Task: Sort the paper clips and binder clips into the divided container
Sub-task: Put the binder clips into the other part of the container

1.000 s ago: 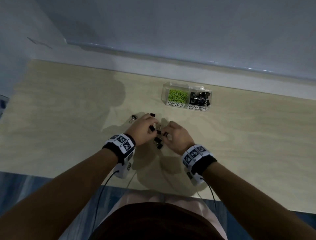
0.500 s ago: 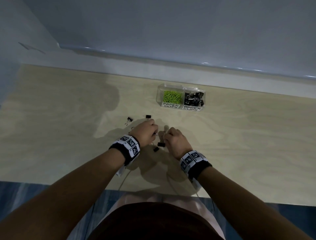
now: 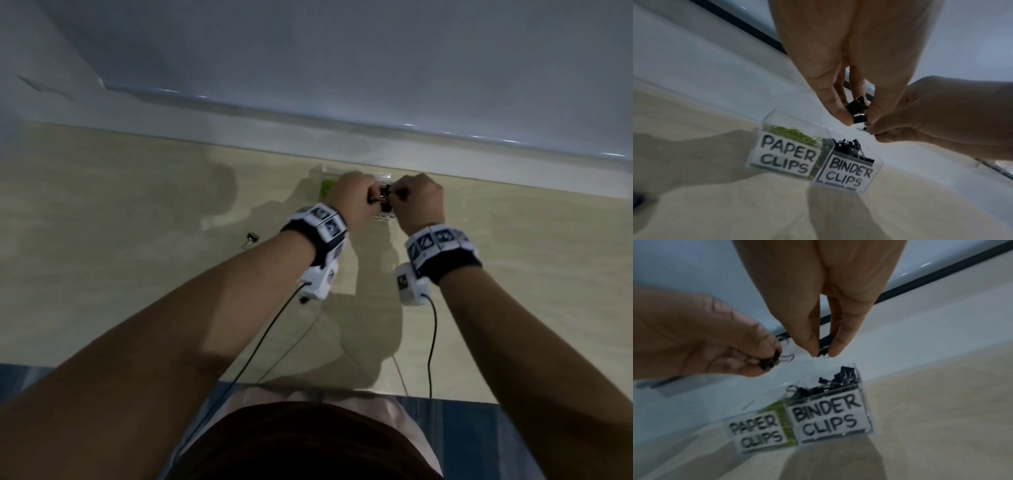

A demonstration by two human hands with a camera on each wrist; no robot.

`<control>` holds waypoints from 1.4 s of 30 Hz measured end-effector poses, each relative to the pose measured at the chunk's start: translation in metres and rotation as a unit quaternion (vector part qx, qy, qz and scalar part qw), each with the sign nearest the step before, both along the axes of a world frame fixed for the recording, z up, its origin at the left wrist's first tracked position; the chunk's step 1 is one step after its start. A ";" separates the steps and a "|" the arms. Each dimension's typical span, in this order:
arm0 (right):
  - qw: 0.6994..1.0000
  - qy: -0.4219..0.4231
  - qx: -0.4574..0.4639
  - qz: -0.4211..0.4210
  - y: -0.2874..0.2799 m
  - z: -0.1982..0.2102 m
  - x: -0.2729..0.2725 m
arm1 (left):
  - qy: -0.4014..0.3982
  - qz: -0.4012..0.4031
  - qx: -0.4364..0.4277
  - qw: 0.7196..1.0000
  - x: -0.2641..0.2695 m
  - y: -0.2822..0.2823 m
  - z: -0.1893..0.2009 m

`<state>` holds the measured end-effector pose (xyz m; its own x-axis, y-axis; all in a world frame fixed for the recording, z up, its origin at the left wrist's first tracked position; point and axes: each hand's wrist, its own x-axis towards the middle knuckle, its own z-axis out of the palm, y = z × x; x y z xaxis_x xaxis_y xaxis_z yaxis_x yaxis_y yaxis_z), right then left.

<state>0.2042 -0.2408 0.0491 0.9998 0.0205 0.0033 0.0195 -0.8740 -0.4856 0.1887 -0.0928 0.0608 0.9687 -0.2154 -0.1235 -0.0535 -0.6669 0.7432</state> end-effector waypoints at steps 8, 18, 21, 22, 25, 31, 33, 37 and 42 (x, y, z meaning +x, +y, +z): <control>0.993 -0.087 0.002 0.080 0.028 -0.005 -0.031 | -0.017 0.042 0.052 0.998 -0.022 0.069 -0.021; 0.943 0.117 -0.042 0.309 0.127 -0.048 -0.070 | 0.085 0.102 0.169 0.977 -0.086 0.169 -0.067; 0.928 0.110 -0.101 0.342 0.144 -0.048 -0.063 | 0.088 0.091 0.159 0.979 -0.084 0.163 -0.071; 0.922 0.109 -0.114 0.354 0.147 -0.048 -0.060 | 0.088 0.095 0.150 0.980 -0.085 0.163 -0.070; 0.921 0.124 -0.122 0.348 0.147 -0.050 -0.053 | 0.072 0.129 0.090 0.985 -0.094 0.171 -0.064; 0.960 0.173 -0.038 0.215 0.127 -0.058 -0.048 | 0.121 0.027 0.055 0.991 -0.140 0.179 -0.059; 0.967 0.165 -0.018 0.195 0.122 -0.057 -0.052 | 0.121 0.002 0.073 0.990 -0.150 0.174 -0.066; 0.960 0.151 -0.027 0.236 0.112 -0.057 -0.069 | 0.073 0.023 0.117 0.990 -0.158 0.162 -0.076; 0.947 0.144 -0.059 0.283 0.112 -0.061 -0.079 | 0.042 0.038 0.152 0.987 -0.158 0.152 -0.077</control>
